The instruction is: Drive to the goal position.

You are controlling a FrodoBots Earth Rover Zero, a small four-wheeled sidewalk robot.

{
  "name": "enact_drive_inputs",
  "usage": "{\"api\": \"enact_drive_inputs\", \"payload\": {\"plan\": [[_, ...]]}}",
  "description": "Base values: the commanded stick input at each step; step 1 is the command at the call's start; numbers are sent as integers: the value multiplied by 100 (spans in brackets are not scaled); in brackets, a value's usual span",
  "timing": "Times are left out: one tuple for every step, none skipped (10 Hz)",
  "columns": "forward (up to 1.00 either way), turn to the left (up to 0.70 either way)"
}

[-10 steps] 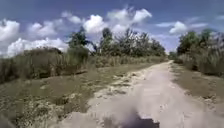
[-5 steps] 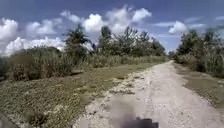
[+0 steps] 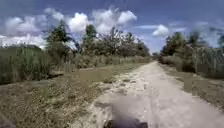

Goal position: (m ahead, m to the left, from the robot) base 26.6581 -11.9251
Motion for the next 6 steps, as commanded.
{"api": "enact_drive_inputs", "payload": {"plan": [[85,0],[85,0],[85,0],[85,0],[85,0],[85,0]]}}
